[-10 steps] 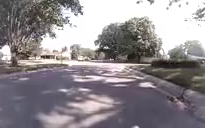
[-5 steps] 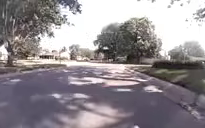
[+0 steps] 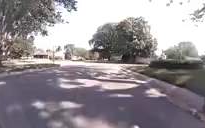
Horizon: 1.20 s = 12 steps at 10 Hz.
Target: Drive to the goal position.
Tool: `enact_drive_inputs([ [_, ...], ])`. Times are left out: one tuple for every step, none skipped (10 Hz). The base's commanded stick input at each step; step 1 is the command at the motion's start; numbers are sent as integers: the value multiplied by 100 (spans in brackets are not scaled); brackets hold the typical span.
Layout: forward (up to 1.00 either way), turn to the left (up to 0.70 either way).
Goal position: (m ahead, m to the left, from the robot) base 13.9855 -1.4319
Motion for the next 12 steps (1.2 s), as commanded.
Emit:
enact_drive_inputs([
  [70,3],
  [70,3],
  [70,3],
  [70,3],
  [70,3],
  [70,3],
  [70,3],
  [70,3],
  [70,3],
  [70,3],
  [70,3],
  [70,3],
])
